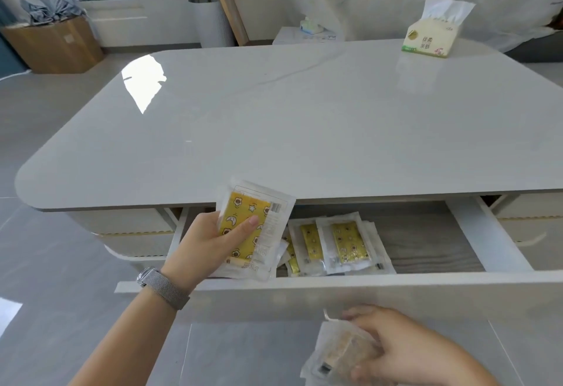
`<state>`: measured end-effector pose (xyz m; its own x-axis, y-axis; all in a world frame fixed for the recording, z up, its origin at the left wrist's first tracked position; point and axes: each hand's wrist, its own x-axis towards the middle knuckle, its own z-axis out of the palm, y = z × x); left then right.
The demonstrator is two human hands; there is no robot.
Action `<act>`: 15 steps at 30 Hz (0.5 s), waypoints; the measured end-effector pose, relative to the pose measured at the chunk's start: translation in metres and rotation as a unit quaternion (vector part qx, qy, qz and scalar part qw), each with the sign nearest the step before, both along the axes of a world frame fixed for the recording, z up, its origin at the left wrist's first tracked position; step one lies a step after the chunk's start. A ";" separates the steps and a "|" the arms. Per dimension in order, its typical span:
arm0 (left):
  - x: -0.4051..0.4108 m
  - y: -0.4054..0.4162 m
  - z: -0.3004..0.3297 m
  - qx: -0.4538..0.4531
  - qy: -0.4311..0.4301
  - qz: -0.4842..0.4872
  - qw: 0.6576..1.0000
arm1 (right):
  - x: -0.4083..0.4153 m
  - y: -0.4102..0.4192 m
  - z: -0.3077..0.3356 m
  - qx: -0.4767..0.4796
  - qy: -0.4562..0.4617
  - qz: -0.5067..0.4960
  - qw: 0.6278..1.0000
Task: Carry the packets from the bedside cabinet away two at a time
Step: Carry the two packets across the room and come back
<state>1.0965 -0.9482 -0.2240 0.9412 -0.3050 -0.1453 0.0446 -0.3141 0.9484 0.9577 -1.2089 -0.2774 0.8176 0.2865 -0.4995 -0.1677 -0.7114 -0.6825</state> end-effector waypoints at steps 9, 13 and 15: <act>-0.008 -0.003 0.006 0.029 0.029 -0.019 0.999 | 0.081 -0.015 0.063 0.202 -0.030 -0.202 0.958; -0.009 0.001 0.002 0.027 0.044 -0.003 0.999 | 0.121 -0.008 0.009 0.061 -0.001 -0.201 0.978; -0.009 0.005 -0.001 0.019 0.062 -0.004 0.998 | 0.130 -0.010 -0.016 -0.050 -0.007 -0.166 0.985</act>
